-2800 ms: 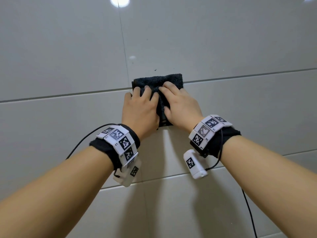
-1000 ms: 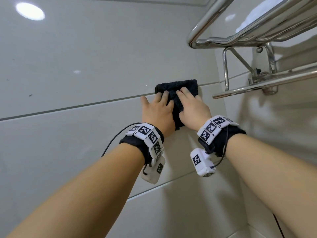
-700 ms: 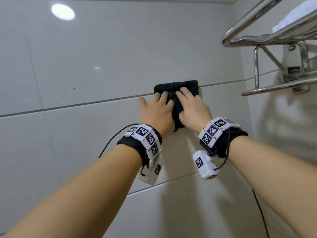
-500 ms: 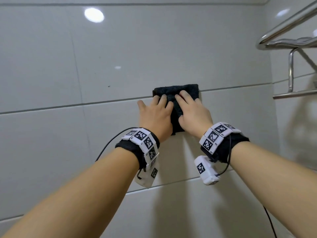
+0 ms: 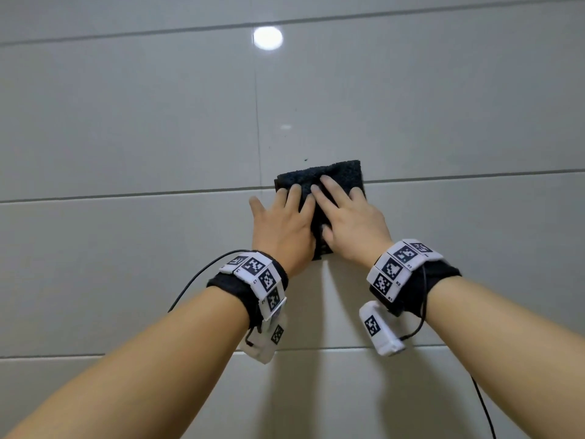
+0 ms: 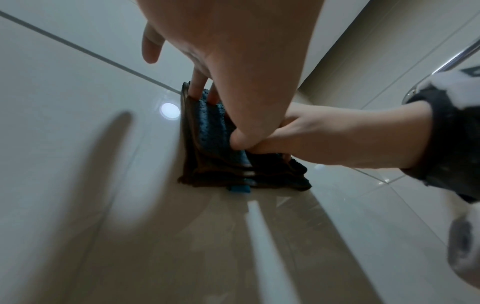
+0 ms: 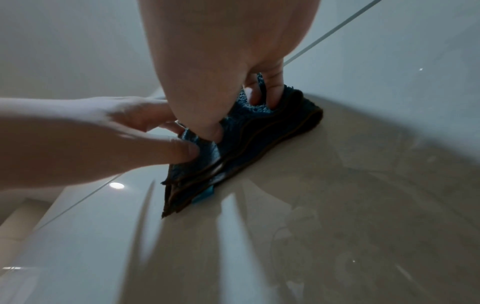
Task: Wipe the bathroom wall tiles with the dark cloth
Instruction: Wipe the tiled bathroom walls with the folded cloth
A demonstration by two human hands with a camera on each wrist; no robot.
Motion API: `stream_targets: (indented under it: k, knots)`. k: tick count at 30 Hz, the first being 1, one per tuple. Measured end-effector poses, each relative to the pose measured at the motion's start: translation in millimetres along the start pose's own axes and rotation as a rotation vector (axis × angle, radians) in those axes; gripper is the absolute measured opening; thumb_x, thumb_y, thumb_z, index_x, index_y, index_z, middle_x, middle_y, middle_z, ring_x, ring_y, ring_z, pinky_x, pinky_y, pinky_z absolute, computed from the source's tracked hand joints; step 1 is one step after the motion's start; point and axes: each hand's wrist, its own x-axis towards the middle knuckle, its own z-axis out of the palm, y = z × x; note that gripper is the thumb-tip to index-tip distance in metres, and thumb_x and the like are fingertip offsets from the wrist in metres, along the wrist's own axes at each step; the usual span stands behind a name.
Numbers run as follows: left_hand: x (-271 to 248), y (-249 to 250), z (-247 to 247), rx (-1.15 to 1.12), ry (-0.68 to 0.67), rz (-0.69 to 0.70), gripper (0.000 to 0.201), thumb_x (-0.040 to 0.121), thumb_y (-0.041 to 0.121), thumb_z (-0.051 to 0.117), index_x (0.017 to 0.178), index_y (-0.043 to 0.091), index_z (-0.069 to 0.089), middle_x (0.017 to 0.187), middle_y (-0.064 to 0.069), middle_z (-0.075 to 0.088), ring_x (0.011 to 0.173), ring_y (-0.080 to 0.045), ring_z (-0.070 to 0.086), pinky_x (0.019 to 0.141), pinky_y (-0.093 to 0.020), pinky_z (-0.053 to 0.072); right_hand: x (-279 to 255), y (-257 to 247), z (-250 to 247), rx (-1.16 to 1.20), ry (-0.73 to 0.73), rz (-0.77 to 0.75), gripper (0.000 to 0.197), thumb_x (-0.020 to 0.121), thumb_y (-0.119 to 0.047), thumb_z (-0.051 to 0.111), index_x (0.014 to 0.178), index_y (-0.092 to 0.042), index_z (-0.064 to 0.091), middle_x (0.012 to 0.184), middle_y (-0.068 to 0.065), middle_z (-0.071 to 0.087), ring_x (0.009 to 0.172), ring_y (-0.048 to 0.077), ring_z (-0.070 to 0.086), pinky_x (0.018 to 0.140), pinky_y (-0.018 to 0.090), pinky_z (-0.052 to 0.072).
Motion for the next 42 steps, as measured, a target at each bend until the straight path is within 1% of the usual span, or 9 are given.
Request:
stream_targets:
  k: [3,7,9,13,19,25,33,39,42]
  knots:
    - [-5.7,-12.2,2.2,0.021,-0.021,-0.035,0.063,0.086,0.042,0.05,0.144,0.02,0.04,0.152,-0.009,0.036,0.132,-0.028,0.04,0.094,-0.062,0.033,6.9,-12.4,3.6,0.018,0.017,-0.03,0.069,0.096,-0.04,0.046,0.156,-0.032,0.013,0.164,-0.01,0.002,0.114,0.026,0.037,0.078,0.036,0.047]
    - [-7.5,-29.1,7.3,0.043,-0.029,-0.067,0.063,0.094,0.042,0.044,0.152,0.022,0.029,0.163,-0.008,0.021,0.146,-0.026,0.026,0.1,-0.064,0.031,17.2,-25.6,7.9,0.027,0.074,-0.051,0.067,0.094,-0.038,0.048,0.155,-0.032,0.02,0.164,-0.01,0.007,0.107,0.027,0.04,0.071,0.035,0.046]
    - [-4.4,-37.5,9.3,0.04,-0.039,-0.067,0.064,0.097,0.042,0.04,0.155,0.022,0.023,0.166,-0.007,0.012,0.15,-0.026,0.018,0.103,-0.064,0.029,23.6,-28.6,8.6,0.033,0.089,-0.051,0.066,0.095,-0.039,0.047,0.155,-0.032,0.02,0.164,-0.011,0.007,0.105,0.027,0.04,0.071,0.036,0.047]
    - [7.0,-49.1,13.6,0.038,-0.024,-0.074,0.063,0.101,0.041,0.037,0.157,0.024,0.017,0.167,-0.006,0.005,0.152,-0.024,0.012,0.106,-0.063,0.026,37.5,-29.6,6.3,0.044,0.122,-0.056,0.067,0.096,-0.042,0.048,0.155,-0.031,0.019,0.164,-0.01,0.007,0.102,0.027,0.041,0.075,0.037,0.048]
    - [34.5,-62.4,12.1,0.063,0.046,-0.075,0.062,0.101,0.043,0.037,0.157,0.024,0.02,0.167,-0.006,0.01,0.151,-0.024,0.017,0.106,-0.06,0.025,65.9,-26.4,-5.0,0.023,0.135,-0.043,0.067,0.099,-0.042,0.041,0.156,-0.03,0.009,0.164,-0.011,-0.003,0.107,0.027,0.038,0.084,0.037,0.047]
    - [74.5,-76.9,0.2,0.047,0.049,-0.075,0.064,0.102,0.047,0.034,0.159,0.029,0.012,0.168,-0.001,0.004,0.152,-0.019,0.011,0.11,-0.06,0.02,100.7,-15.3,-24.4,0.043,0.144,-0.01,0.065,0.101,-0.043,0.038,0.156,-0.034,0.005,0.163,-0.016,-0.007,0.116,0.025,0.035,0.086,0.037,0.044]
    - [138.1,-86.0,-26.0,0.029,0.04,-0.094,0.063,0.103,0.048,0.029,0.159,0.033,0.005,0.167,0.005,-0.002,0.152,-0.016,0.006,0.112,-0.063,0.016,157.5,9.5,-59.8,0.058,0.097,0.065,0.065,0.101,-0.044,0.039,0.155,-0.041,0.004,0.161,-0.022,-0.008,0.135,0.029,0.024,0.103,0.042,0.037]
    - [143.2,-84.7,-24.4,0.004,0.055,-0.116,0.061,0.104,0.047,0.028,0.158,0.035,0.004,0.167,0.006,-0.004,0.152,-0.016,0.003,0.111,-0.063,0.017,164.2,13.1,-63.4,0.073,0.064,0.065,0.067,0.1,-0.047,0.041,0.155,-0.04,0.004,0.161,-0.022,-0.007,0.138,0.032,0.021,0.108,0.044,0.036]
    - [142.2,-82.9,-26.1,0.0,0.043,-0.12,0.061,0.104,0.047,0.028,0.158,0.035,0.004,0.167,0.005,-0.005,0.153,-0.016,0.002,0.111,-0.064,0.018,163.9,14.4,-67.1,0.087,0.047,0.053,0.068,0.1,-0.046,0.043,0.156,-0.038,0.006,0.162,-0.019,-0.007,0.139,0.036,0.021,0.112,0.043,0.031]
